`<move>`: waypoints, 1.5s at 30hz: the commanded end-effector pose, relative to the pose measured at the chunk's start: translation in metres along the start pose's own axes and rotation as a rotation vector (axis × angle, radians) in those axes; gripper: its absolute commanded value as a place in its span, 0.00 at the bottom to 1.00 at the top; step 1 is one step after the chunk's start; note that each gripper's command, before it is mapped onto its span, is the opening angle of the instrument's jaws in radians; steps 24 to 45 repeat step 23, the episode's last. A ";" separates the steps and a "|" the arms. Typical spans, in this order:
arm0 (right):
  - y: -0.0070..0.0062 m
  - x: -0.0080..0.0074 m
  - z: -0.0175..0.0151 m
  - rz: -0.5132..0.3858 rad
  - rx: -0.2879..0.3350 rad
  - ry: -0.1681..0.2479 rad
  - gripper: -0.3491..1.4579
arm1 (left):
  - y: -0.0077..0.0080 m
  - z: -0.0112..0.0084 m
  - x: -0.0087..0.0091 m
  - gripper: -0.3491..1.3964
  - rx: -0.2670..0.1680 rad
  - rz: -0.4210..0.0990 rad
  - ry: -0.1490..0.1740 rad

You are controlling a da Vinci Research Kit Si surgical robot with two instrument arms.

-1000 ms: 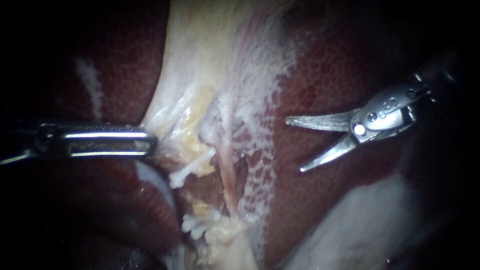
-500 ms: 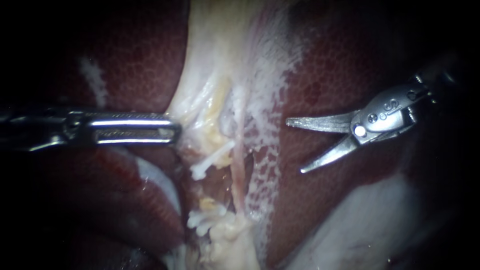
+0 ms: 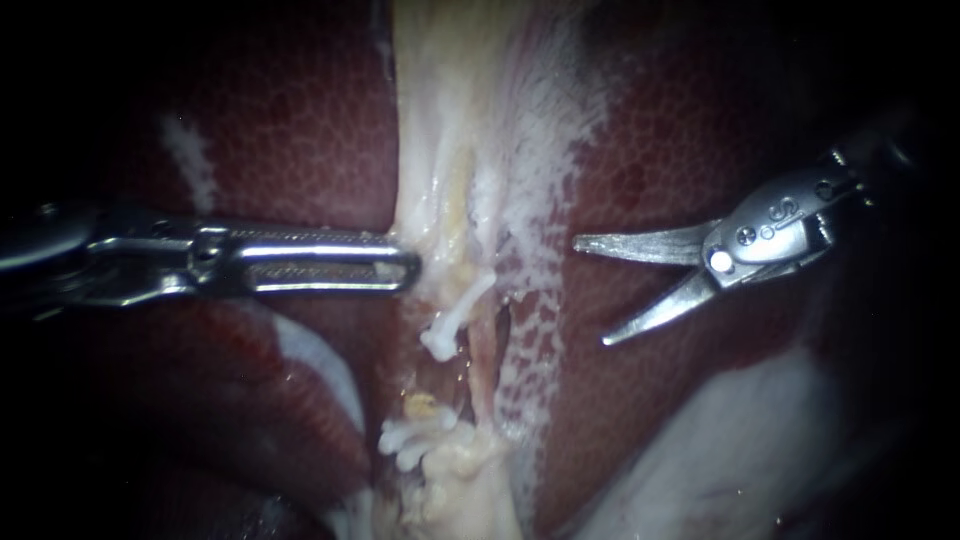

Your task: Go back from the cut left tube

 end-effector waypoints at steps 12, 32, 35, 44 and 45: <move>-0.0003 0.0000 -0.0002 -0.001 0.001 0.000 0.99 | 0.0003 0.0001 0.0001 0.00 0.002 0.001 0.000; -0.0003 0.0000 -0.0002 -0.001 0.000 0.000 0.99 | 0.0003 0.0001 0.0002 0.00 0.002 0.001 0.000; -0.0003 0.0000 -0.0002 -0.001 0.000 0.000 0.99 | 0.0003 0.0001 0.0002 0.00 0.002 0.001 0.000; -0.0003 0.0000 -0.0002 -0.001 0.000 0.000 0.99 | 0.0003 0.0001 0.0002 0.00 0.002 0.001 0.000; -0.0003 0.0000 -0.0002 -0.001 0.000 0.000 0.99 | 0.0003 0.0001 0.0002 0.00 0.002 0.001 0.000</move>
